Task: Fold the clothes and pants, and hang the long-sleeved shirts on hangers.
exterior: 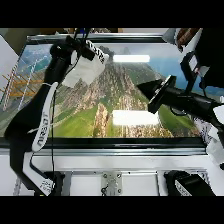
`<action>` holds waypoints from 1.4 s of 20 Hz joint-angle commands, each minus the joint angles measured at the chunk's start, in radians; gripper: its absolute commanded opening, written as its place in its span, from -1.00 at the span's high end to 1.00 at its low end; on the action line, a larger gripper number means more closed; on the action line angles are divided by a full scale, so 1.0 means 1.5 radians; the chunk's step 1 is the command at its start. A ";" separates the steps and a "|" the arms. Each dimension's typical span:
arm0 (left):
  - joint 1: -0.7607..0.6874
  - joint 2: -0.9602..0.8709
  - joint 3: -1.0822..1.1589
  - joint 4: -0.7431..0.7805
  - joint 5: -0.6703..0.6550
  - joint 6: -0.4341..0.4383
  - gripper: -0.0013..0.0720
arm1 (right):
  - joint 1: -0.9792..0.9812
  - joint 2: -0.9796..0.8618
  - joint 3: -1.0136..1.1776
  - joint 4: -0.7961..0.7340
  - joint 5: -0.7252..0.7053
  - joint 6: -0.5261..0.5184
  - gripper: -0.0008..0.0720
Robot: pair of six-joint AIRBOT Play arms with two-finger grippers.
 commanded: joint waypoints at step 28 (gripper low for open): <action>0.233 0.459 -0.866 -0.599 0.002 -0.255 -0.89 | -0.140 0.097 0.008 -0.446 0.118 0.554 0.88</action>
